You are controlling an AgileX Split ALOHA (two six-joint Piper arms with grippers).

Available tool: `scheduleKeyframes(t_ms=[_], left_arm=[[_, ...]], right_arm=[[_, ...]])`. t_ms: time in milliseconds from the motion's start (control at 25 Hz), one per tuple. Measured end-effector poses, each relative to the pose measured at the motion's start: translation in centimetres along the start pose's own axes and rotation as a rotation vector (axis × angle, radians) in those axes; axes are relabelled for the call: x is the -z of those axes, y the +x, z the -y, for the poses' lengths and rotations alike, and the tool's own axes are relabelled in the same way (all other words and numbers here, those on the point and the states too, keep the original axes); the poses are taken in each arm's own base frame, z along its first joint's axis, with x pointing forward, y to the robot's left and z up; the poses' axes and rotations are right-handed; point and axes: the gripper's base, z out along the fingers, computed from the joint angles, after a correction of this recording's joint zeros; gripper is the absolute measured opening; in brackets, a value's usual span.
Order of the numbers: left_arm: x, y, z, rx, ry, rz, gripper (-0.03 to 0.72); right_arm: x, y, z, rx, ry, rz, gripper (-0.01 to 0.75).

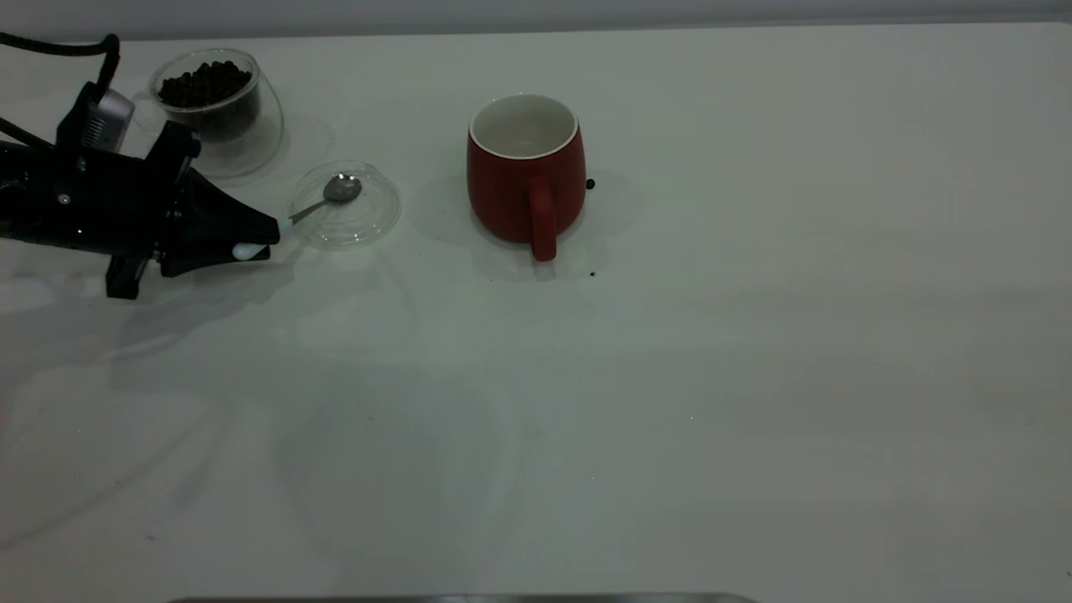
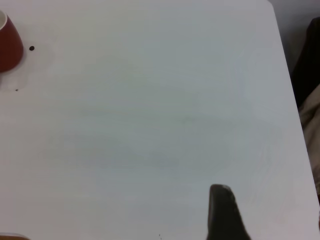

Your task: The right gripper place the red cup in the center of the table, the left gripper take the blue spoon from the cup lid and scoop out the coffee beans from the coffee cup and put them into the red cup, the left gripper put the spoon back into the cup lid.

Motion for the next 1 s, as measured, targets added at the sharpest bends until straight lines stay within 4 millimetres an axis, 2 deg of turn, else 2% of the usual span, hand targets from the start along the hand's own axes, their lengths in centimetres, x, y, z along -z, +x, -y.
scheduleKeyframes(t_ms=[120, 200, 440, 560, 840, 1000], left_arm=[[0.0, 0.0, 0.0, 0.001, 0.005, 0.001, 0.152], [0.0, 0.0, 0.1, 0.001, 0.006, 0.0, 0.199], [0.0, 0.1, 0.4, 0.001, 0.039, -0.006, 0.42], [0.0, 0.1, 0.4, 0.001, 0.043, -0.007, 0.49], [0.6, 0.0, 0.3, -0.019, 0.041, -0.017, 0.516], [3.5, -1.5, 0.8, -0.06, 0.045, 0.044, 0.516]], right_arm=[[0.0, 0.0, 0.0, 0.0, 0.0, 0.0, 0.479], [0.0, 0.0, 0.0, 0.0, 0.0, 0.0, 0.479], [0.0, 0.0, 0.0, 0.0, 0.0, 0.0, 0.479], [0.0, 0.0, 0.0, 0.0, 0.0, 0.0, 0.479], [0.0, 0.0, 0.0, 0.0, 0.0, 0.0, 0.479], [0.0, 0.0, 0.0, 0.0, 0.0, 0.0, 0.479]])
